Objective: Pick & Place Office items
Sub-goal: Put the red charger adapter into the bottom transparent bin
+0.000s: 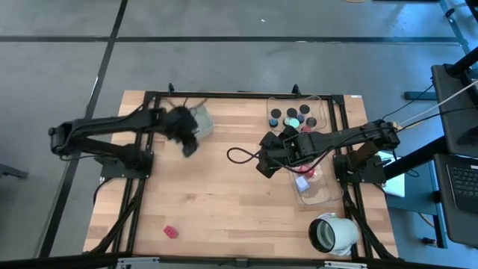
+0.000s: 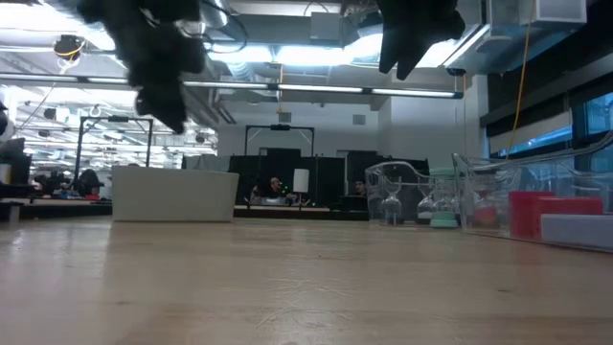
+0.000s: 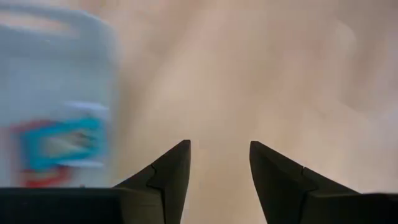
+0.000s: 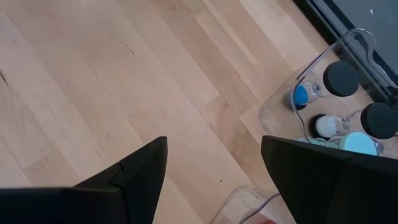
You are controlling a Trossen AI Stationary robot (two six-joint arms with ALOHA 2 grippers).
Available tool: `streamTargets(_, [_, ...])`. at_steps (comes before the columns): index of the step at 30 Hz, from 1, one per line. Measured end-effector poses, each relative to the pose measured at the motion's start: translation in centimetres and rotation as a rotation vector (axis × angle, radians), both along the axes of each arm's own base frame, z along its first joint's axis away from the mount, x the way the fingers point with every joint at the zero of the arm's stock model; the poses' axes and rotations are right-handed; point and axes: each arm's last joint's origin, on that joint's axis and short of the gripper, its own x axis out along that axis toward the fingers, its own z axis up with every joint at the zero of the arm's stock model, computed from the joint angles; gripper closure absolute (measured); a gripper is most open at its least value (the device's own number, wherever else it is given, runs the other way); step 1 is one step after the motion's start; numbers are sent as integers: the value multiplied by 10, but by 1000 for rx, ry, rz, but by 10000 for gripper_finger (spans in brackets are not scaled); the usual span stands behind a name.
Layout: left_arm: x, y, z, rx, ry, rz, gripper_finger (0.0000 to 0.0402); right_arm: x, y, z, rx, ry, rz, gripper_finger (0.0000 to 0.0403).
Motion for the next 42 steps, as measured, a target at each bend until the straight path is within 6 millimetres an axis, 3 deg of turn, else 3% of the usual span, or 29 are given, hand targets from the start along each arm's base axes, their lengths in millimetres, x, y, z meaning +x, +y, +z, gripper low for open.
streamTargets(8, [-22,-75,-17,-200,-18,-265,244,0,0,0,-19,-1,9,140])
streamTargets(20, [-24,-162,-4,-243,-242,-755,244,1,0,1,-2,-24,-27,140])
streamTargets(29, [-29,-196,-26,-333,-48,-770,235,2,0,1,15,-53,-60,140])
streamTargets(36, [-32,-218,-49,-321,86,-799,188,7,2,3,32,-112,-63,140])
streamTargets(42, [-35,-228,-60,-210,98,-920,154,9,2,3,48,-145,-83,140])
